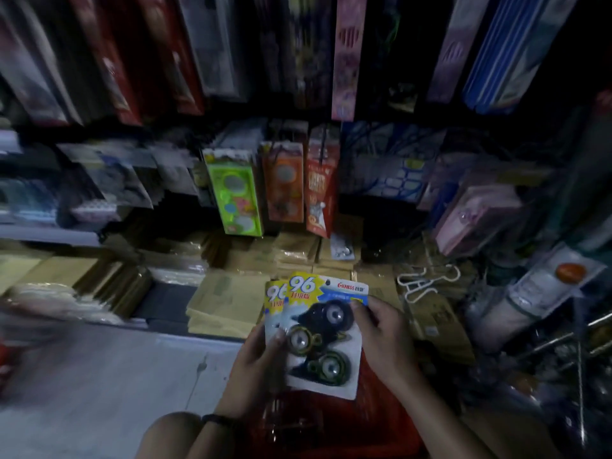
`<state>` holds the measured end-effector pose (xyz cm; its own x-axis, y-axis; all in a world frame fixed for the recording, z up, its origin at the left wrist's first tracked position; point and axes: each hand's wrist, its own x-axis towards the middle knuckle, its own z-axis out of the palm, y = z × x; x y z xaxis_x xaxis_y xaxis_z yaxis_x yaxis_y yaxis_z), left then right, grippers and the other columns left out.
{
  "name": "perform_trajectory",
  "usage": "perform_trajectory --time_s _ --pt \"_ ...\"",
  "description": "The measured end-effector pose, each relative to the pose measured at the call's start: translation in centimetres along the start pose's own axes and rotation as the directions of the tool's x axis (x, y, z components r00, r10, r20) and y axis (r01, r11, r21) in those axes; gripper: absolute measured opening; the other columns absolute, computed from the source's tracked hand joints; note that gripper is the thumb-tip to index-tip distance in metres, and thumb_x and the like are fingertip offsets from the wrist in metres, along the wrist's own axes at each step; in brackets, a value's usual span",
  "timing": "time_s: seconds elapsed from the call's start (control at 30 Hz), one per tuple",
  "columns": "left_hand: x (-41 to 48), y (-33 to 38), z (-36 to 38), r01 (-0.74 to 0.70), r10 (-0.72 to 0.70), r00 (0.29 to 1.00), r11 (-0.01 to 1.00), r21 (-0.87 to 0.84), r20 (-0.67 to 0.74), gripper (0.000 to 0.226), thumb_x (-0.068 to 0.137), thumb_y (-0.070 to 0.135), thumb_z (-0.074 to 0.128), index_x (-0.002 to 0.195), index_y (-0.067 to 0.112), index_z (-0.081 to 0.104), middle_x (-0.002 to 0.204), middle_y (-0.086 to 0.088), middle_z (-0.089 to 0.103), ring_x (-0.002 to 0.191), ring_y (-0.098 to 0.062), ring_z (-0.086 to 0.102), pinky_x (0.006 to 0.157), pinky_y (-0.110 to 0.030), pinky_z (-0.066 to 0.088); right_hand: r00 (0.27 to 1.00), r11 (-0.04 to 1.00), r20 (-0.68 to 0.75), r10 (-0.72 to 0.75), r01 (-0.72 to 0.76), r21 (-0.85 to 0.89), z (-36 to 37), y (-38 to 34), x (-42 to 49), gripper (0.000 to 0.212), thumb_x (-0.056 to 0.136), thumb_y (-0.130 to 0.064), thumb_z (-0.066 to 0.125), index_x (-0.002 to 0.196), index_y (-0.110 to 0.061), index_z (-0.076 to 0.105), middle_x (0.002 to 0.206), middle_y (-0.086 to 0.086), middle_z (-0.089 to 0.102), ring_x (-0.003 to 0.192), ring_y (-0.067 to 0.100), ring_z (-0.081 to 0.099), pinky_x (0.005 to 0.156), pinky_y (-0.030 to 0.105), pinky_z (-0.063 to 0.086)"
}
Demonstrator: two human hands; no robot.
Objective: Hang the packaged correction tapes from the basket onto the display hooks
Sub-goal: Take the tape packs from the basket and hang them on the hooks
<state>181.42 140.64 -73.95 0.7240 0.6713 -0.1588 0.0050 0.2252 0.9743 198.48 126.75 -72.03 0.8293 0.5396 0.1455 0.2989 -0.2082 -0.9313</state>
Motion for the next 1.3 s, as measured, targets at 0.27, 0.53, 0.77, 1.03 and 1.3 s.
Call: perform_trajectory --time_s 0.27,0.53,0.77,1.03,1.3 --pt "-1.4 10.3 3.2 -0.063 0.078 0.990 0.990 -0.128 0.113 0.072 0.074 0.028 0.092 0.139 0.021 0.062 0.128 -0.020 0.074 0.116 -0.046 0.069 0.100 -0.072 0.053 0.966 0.969 -0.078 -0.248 0.246 -0.035 -5.6 -10.7 2.4 0.016 0.098 -0.034 0.071 0.114 -0.037 0.074 0.075 -0.003 0.073 0.066 0.018 0.072 0.060 0.041 0.058" --pt "-1.3 22.7 5.3 -0.285 0.304 0.951 0.934 -0.214 0.057 0.040 0.096 0.008 0.069 0.134 0.016 0.061 0.128 -0.015 0.075 0.111 -0.045 0.074 0.084 -0.075 0.057 0.654 0.396 0.403 -0.640 0.730 -0.556 -10.3 -23.1 4.8 0.103 0.076 -0.076 0.068 0.161 -0.033 0.030 0.165 -0.008 0.019 0.153 0.015 0.023 0.121 0.035 0.031" --pt "0.4 30.9 5.0 -0.381 0.398 0.916 0.898 -0.222 0.038 0.047 0.091 0.006 0.075 0.136 0.013 0.060 0.131 -0.018 0.073 0.122 -0.046 0.068 0.097 -0.077 0.050 0.586 0.258 0.521 -0.621 0.780 -0.570 -10.5 -31.5 9.2 0.110 0.070 -0.073 0.070 0.163 -0.033 0.026 0.171 -0.003 0.011 0.156 0.019 0.011 0.128 0.041 0.019" --pt "3.8 39.2 3.7 -0.372 0.378 0.926 0.909 -0.189 -0.008 0.032 0.099 0.024 0.069 0.127 0.011 0.063 0.124 -0.018 0.075 0.110 -0.043 0.075 0.090 -0.072 0.057 0.532 0.234 0.414 -0.739 0.779 -0.582 -9.5 -39.1 15.4 0.113 0.058 -0.068 0.078 0.156 -0.025 0.044 0.154 0.004 0.032 0.146 0.022 0.024 0.120 0.026 0.018" --pt "8.5 45.5 -1.6 -0.686 0.690 0.696 0.721 0.098 -0.199 0.031 0.099 0.005 0.069 0.122 0.025 0.068 0.114 -0.007 0.080 0.109 -0.030 0.076 0.092 -0.049 0.062 0.579 0.156 0.386 -0.718 0.675 -0.722 -8.7 -45.4 23.2 0.115 0.066 -0.068 0.076 0.161 -0.021 0.033 0.158 0.006 0.021 0.152 0.029 0.016 0.122 0.044 0.034"
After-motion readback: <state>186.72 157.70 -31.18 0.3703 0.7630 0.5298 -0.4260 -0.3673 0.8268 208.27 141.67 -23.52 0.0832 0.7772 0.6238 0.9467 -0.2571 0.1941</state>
